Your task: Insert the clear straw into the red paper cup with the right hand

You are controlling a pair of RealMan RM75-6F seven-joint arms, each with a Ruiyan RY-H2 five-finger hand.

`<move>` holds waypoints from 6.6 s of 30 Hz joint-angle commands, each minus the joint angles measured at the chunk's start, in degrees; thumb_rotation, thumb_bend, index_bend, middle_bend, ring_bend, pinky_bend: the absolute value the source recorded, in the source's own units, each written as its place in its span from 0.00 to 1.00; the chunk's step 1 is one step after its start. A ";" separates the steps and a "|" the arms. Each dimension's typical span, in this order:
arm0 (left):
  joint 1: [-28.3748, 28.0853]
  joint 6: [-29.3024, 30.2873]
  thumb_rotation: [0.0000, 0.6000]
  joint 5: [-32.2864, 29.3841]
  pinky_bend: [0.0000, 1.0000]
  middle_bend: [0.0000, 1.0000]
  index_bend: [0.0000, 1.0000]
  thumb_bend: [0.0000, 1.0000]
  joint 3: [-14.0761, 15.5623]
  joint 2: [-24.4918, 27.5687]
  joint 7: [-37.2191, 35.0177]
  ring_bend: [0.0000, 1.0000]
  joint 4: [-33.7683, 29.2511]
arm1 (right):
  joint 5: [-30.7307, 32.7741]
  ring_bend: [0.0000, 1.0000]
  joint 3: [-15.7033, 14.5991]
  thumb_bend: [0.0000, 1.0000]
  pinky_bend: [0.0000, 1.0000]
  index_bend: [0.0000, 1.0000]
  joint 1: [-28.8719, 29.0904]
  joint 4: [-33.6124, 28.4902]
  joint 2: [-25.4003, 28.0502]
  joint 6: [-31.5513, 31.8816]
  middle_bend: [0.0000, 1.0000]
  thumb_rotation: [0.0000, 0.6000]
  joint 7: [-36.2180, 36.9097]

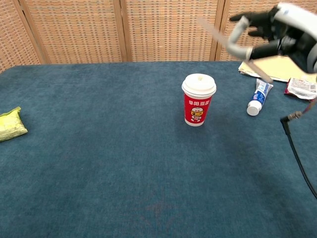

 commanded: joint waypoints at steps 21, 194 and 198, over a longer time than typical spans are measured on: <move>-2.35 -4.84 1.00 -3.23 0.00 0.00 0.00 0.00 -0.92 -1.97 0.17 0.00 2.91 | 16.80 0.00 17.62 0.59 0.00 0.62 12.98 8.78 -3.20 -19.32 0.21 1.00 43.14; -4.64 -9.37 1.00 -6.37 0.00 0.00 0.00 0.00 0.01 -3.29 2.43 0.00 4.14 | 11.56 0.00 13.55 0.59 0.00 0.57 21.58 40.27 -15.32 -29.85 0.19 1.00 59.19; -4.59 -9.26 1.00 -6.28 0.00 0.00 0.00 0.00 0.05 -3.24 2.38 0.00 4.09 | 11.26 0.00 13.42 0.59 0.00 0.55 21.33 39.81 -15.14 -29.29 0.18 1.00 59.33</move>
